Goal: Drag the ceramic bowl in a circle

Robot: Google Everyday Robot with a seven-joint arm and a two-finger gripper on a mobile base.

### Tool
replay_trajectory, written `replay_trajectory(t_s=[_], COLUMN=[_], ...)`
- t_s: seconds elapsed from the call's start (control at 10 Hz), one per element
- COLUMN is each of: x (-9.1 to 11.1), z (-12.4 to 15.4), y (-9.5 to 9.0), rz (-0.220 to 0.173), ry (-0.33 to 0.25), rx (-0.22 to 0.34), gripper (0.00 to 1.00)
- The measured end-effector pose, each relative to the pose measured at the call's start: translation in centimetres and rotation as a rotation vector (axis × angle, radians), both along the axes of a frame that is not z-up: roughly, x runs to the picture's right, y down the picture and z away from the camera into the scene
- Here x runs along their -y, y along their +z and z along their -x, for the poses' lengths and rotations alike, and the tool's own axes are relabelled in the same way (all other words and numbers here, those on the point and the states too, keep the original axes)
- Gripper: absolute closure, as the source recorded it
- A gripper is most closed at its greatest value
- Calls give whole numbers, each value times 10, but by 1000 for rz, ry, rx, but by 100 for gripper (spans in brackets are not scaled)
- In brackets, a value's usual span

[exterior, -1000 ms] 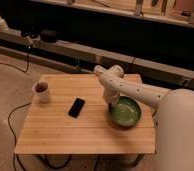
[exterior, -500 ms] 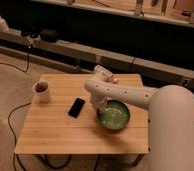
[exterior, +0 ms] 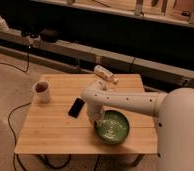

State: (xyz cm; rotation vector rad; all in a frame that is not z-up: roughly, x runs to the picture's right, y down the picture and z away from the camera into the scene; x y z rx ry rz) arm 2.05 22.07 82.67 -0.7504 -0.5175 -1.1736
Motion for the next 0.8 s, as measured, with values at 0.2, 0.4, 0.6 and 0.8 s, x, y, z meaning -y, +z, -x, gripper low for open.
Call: replay_trajectory(t_s=[0.2, 0.4, 0.6, 0.8], x=[-15, -21, -14, 11], z=[-14, -48, -87, -126], y=[-10, -11, -3, 11], rz=[49, 76, 64, 5], ry=[27, 73, 117, 155], rx=[-10, -65, -141, -228], gripper=[85, 85, 85, 85])
